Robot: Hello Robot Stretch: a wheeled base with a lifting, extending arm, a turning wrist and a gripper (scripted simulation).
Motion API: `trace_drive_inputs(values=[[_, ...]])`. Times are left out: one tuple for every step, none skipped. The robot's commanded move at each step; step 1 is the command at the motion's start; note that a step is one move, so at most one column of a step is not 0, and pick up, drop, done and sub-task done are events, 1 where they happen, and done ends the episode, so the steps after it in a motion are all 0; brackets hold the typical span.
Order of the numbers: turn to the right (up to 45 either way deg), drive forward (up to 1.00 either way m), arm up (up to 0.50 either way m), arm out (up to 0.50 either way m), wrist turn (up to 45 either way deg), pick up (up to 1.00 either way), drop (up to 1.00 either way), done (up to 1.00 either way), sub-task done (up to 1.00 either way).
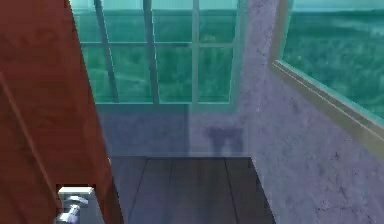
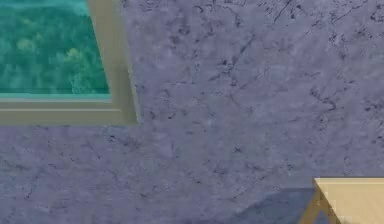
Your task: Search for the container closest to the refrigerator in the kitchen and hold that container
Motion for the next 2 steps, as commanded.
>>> trace_drive_inputs(values=[[-45.0, 0.00, 0.00, 0.00, 0.0, 0.00, 0.00, 0.00, 0.00], [-24.0, 0.00, 0.00, 0.00, 0.0, 0.00, 0.00, 0.00, 0.00]])
